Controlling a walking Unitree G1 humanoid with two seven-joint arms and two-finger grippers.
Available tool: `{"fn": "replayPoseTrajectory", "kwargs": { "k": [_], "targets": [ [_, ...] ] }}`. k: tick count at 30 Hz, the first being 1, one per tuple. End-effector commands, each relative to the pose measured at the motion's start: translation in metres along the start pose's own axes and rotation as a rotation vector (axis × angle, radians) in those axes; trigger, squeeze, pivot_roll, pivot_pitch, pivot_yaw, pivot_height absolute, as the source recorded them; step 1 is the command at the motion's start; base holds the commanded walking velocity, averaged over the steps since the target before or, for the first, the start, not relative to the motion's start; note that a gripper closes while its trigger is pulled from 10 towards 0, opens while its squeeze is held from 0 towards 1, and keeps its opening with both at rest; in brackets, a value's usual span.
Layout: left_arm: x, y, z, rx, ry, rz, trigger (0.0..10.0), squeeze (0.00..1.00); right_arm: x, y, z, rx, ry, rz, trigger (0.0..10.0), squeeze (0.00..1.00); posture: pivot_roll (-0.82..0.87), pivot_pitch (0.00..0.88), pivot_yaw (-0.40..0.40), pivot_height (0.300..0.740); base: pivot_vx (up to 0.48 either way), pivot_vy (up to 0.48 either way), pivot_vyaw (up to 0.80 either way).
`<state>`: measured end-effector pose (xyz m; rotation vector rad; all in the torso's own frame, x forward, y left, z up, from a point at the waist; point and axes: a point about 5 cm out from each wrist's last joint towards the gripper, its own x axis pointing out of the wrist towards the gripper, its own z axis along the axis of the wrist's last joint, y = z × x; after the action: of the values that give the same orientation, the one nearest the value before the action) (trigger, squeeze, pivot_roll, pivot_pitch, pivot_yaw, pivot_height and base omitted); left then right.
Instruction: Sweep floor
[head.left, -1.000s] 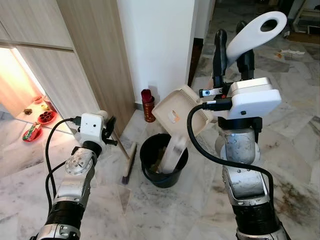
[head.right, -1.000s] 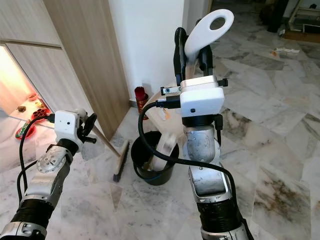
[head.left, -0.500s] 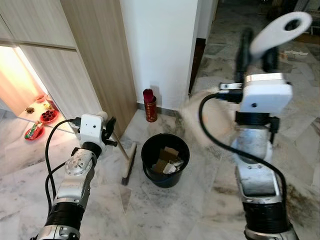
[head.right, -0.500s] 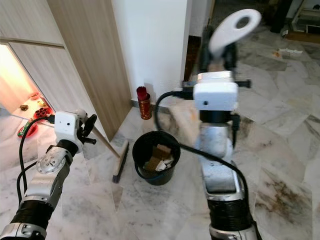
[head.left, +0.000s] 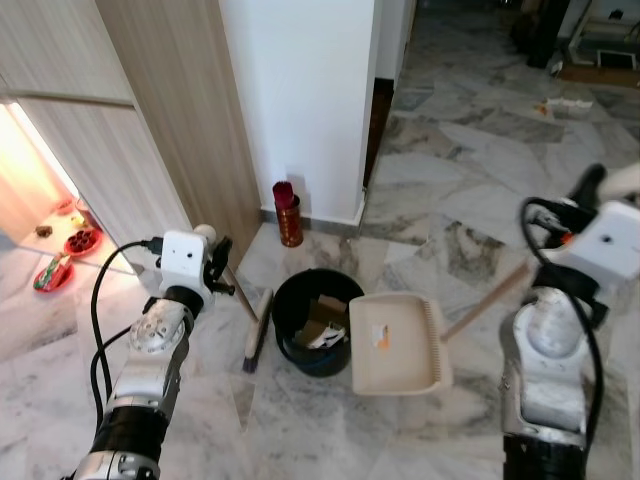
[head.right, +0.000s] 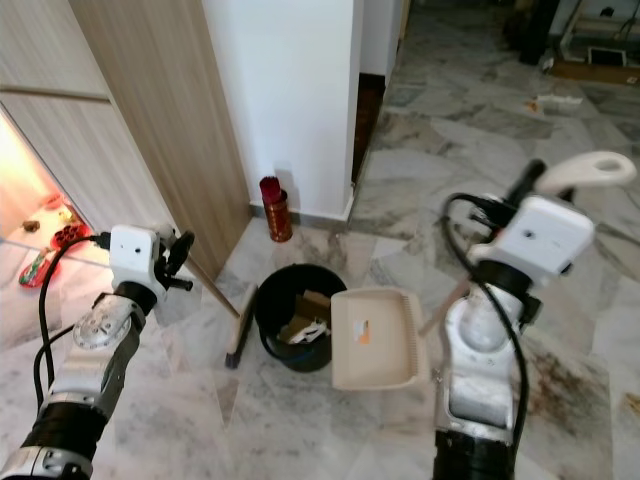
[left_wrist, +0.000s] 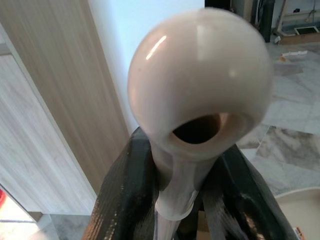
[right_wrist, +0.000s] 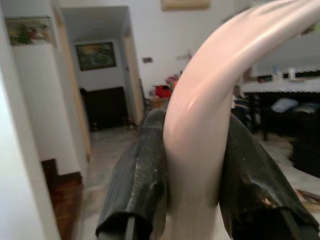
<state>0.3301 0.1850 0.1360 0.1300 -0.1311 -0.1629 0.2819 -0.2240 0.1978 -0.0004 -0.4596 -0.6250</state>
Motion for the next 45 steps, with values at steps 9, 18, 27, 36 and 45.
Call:
{"fn": "replayPoseTrajectory", "kwargs": {
  "k": [9,18,27,36,45],
  "targets": [
    [-0.004,0.01,0.005,0.008,-0.044,0.048,10.0,0.0,-0.001,-0.017,-0.011,-0.103,-0.002,-0.006,10.0,0.0,0.09,0.058,0.034,0.74,0.0,0.0,0.0],
    [-0.004,0.01,0.004,0.008,-0.042,0.049,10.0,0.0,0.007,-0.012,0.033,-0.121,-0.213,0.038,10.0,0.0,0.08,0.049,0.036,0.74,0.0,0.0,0.0],
    [-0.004,0.01,0.001,0.015,-0.033,0.05,10.0,0.0,0.003,-0.021,0.036,-0.164,-0.209,0.014,10.0,0.0,0.07,0.051,0.034,0.74,0.0,0.0,0.0],
    [-0.007,0.016,-0.007,0.034,0.003,0.079,10.0,0.0,-0.009,-0.042,-0.019,-0.07,0.087,-0.11,10.0,0.0,0.08,0.069,0.033,0.74,0.0,0.0,0.0],
    [-0.016,0.026,-0.021,0.029,0.061,0.127,10.0,0.0,-0.014,-0.046,-0.037,-0.071,0.156,-0.121,10.0,0.0,0.08,0.078,0.034,0.74,0.0,0.0,0.0]
  ]
}}
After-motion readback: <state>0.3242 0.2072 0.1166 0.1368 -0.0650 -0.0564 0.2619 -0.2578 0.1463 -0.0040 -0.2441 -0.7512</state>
